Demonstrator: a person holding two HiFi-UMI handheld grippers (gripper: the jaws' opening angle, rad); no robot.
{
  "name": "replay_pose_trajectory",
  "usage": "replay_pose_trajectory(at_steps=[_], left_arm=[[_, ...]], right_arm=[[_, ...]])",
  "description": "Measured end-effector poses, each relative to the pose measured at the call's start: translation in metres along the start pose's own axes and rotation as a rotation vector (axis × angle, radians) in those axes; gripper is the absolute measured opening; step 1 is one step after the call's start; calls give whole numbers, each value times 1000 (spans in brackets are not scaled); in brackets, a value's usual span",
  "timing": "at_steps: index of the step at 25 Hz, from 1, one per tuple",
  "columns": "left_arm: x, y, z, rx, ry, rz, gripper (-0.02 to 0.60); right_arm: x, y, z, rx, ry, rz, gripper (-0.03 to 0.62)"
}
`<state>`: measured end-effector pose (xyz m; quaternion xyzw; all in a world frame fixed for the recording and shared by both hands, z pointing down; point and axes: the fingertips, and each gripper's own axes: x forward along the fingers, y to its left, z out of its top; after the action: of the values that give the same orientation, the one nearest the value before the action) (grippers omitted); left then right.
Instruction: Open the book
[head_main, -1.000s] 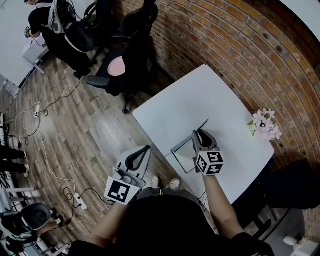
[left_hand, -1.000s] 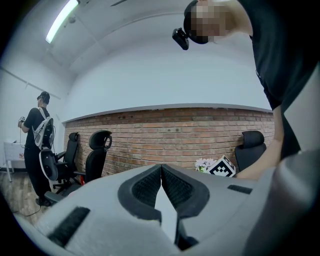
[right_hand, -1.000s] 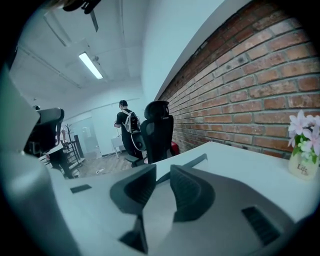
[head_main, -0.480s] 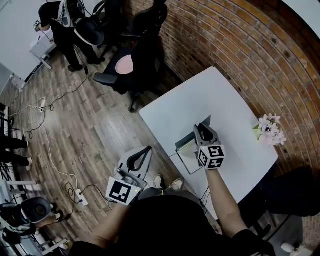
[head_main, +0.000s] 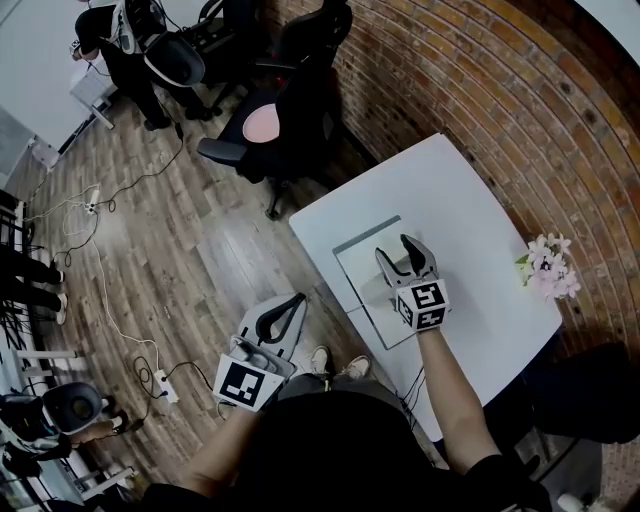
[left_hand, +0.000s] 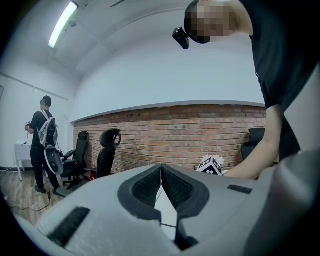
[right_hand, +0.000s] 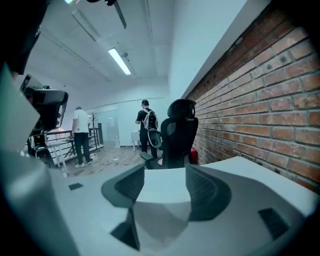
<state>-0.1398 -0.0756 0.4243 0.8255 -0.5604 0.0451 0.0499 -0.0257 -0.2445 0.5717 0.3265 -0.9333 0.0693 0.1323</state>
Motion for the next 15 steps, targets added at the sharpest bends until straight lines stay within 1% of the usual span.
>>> replay_pose_trajectory(at_steps=[3,6,13,15], left_arm=[[2,-1,0,2,2,-6,23],[5,-2,-1,1,-1,-14,23],[5,-6,3,-3,-23,-39,23],[5,-8,4,-1,-30,-50,23]], right_arm=[[1,4,2,-25,-4,2,256],[-1,6,8,-43,-18,0,262],[-16,9,41,-86,-83,-34,262],[-20,10,46,-97,-86,-44,262]])
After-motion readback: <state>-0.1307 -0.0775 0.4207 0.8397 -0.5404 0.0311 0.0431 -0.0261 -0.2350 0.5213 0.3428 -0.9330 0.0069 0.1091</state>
